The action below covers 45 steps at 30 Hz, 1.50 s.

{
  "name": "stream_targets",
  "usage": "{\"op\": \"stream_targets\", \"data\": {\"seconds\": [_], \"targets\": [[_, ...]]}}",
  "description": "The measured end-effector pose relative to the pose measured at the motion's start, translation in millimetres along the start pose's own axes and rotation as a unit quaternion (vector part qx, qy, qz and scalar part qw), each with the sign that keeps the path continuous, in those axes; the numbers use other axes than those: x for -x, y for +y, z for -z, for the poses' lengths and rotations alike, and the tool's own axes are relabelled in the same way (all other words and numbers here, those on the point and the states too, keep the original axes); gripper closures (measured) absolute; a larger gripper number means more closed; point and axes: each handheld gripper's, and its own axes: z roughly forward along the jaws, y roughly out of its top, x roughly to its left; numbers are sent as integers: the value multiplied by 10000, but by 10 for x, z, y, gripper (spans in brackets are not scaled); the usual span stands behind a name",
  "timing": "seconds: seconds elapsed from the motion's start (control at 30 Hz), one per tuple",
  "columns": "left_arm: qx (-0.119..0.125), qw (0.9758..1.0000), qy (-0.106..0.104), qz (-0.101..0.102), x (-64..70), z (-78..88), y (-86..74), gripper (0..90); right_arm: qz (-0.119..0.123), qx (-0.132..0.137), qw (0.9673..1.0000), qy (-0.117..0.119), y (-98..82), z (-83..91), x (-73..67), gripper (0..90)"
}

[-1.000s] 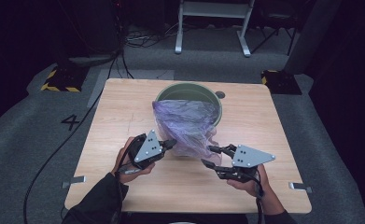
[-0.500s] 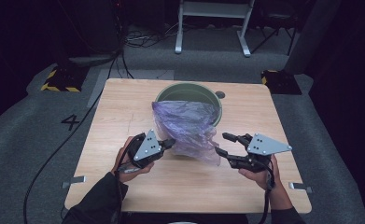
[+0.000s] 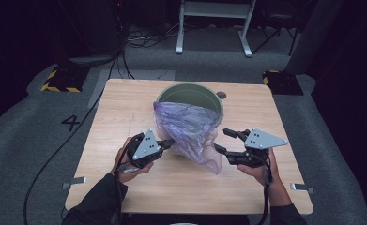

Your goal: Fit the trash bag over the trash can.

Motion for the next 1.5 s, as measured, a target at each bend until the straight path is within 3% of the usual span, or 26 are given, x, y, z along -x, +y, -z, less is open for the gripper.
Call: {"op": "stream_targets", "data": {"seconds": [0.13,0.23,0.37,0.6,0.77,1.0,1.13,1.23,1.3,1.37,1.43,1.5], "targets": [[-5,10000,22,43,-20,1,-20,899,-71,-69,9999,-29,-1,-86,-19,367],[-2,9999,34,95,-33,9,-39,899,-85,-110,9998,-123,-7,-120,-29,428],[-4,9999,76,133,-53,22,-60,899,90,-131,9995,-259,-35,-172,-60,583],[-27,9998,101,188,-86,18,-87,899,130,-5,9995,-290,-54,-253,-93,807],[-43,9998,87,181,-106,36,-119,870,214,47,9994,-264,-70,-287,-124,900],[36,9999,57,118,-57,136,-87,668,256,108,9992,-282,-68,-262,-134,900],[6,10000,1,48,-6,186,-34,463,293,118,9990,-327,-54,-247,-144,900],[-2,9999,7,150,29,220,7,270,303,113,9988,-355,-48,-238,-141,900],[79,9997,-103,195,56,253,46,208,302,113,9988,-376,-48,-231,-137,900],[137,9998,-73,150,93,282,99,169,289,114,9987,-410,-48,-226,-131,900],[311,9992,-181,171,130,315,155,158,278,123,9987,-421,-48,-224,-129,900],[442,9987,-150,185,181,337,224,156,294,110,9984,-461,-44,-223,-134,900]]}}
